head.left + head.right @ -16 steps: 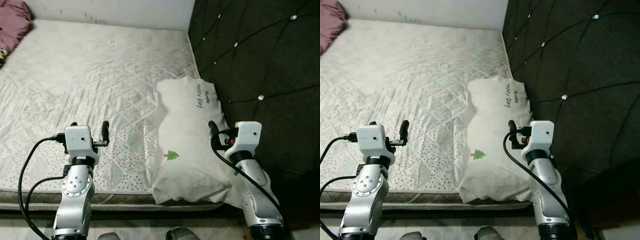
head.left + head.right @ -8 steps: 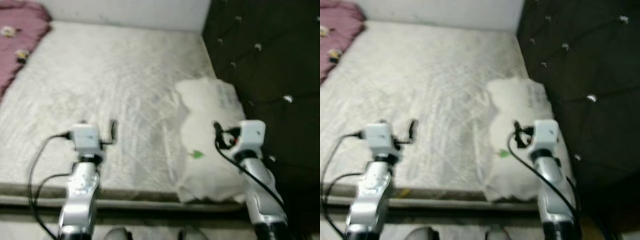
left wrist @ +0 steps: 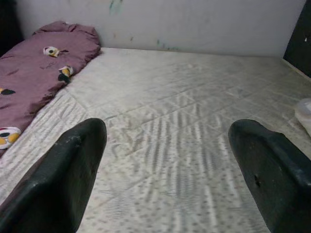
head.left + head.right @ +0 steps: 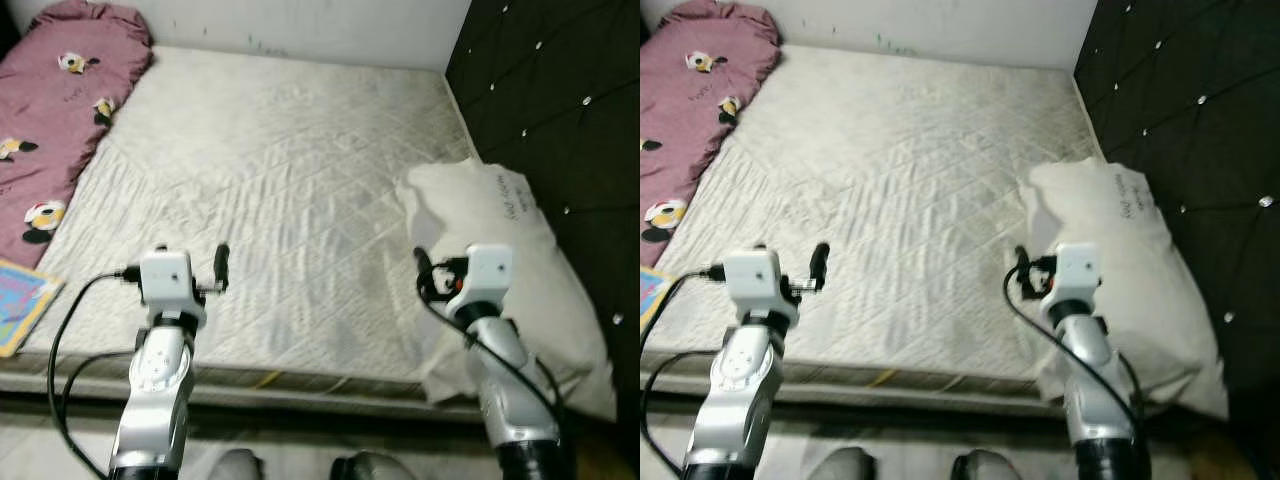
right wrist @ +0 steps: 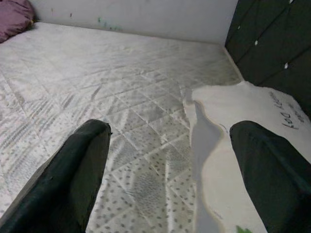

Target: Clean up the room

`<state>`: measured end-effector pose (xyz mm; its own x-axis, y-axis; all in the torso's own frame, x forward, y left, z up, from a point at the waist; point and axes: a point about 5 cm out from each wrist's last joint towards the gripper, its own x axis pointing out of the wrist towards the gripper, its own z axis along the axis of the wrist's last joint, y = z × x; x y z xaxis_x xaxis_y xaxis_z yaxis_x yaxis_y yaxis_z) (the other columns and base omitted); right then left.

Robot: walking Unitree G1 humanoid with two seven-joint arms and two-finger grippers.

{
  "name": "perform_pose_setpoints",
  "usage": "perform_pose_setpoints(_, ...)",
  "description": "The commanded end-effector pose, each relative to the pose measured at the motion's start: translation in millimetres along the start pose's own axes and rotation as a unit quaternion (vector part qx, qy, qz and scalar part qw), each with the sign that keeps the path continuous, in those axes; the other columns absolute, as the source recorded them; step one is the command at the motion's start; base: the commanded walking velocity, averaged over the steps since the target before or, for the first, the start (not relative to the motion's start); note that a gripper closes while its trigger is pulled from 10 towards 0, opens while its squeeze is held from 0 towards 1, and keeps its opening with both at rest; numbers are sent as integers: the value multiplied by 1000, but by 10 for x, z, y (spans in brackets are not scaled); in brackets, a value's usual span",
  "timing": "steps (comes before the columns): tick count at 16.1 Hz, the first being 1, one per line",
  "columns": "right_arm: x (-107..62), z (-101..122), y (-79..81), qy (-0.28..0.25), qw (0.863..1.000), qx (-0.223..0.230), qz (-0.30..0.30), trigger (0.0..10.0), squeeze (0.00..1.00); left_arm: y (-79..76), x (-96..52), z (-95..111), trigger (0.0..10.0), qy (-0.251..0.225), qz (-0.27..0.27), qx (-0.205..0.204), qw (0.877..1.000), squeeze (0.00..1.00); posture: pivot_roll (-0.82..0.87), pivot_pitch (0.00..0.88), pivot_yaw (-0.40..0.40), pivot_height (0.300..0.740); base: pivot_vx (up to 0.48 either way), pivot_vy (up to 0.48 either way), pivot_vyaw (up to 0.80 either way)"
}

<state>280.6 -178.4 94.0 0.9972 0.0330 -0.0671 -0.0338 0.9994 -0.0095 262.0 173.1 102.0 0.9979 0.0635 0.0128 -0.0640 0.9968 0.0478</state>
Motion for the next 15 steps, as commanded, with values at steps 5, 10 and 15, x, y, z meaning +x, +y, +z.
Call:
perform_pose_setpoints(5, 25, 43, 14, -9, 1000, 0, 0, 10000, 0, 44, 2, 7, 10000, 1, 7, 3, 1000, 0, 3, 95, -58, 740, 0, 480, 0)
perform_pose_setpoints(10, 50, 54, 20, -10, 1000, -2, 1, 10000, 0, 43, 2, 23, 10000, -5, 4, 1, 1000, 0, 1, 99, -60, 740, 0, 478, 0)
perform_pose_setpoints(15, 63, 52, 14, -9, 1000, -3, -1, 10000, 0, 25, 5, 31, 10000, -7, -3, -2, 1000, 0, 2, 99, -58, 740, 0, 451, 0)
